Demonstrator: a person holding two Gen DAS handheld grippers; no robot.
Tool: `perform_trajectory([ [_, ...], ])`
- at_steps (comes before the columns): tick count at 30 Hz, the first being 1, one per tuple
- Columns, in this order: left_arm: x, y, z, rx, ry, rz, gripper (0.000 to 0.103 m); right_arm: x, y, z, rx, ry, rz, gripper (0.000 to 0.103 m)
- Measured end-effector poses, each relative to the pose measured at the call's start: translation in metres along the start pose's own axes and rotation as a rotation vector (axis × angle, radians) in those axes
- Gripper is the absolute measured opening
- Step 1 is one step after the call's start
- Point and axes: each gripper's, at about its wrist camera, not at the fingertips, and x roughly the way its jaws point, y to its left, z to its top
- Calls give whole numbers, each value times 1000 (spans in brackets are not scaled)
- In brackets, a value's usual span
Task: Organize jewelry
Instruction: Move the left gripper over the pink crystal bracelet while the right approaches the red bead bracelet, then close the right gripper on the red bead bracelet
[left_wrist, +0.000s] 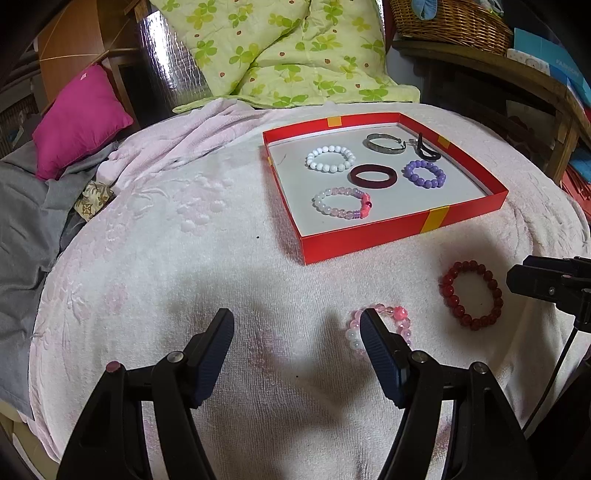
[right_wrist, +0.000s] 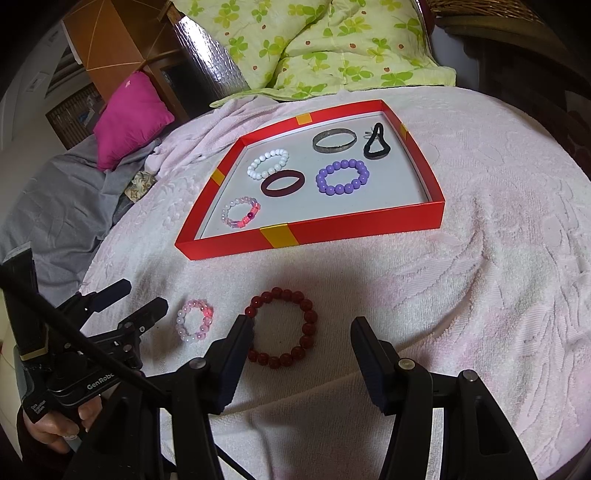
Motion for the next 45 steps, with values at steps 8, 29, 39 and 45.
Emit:
perform_trajectory([
  [8, -3, 0, 0, 0, -8, -4, 72, 0, 0, -2, 2, 4, 1, 60],
  [29, -11, 6, 0, -3, -23, -19, 72, 7, 8, -1, -14, 29, 1, 61],
  [39, -13, 26, -8, -23, -12, 0, 72, 17, 20, -2, -52, 60, 9, 64],
  [45, -11, 34, -13, -29, 7, -15, 72, 28, 27, -8, -115, 107, -6, 68],
])
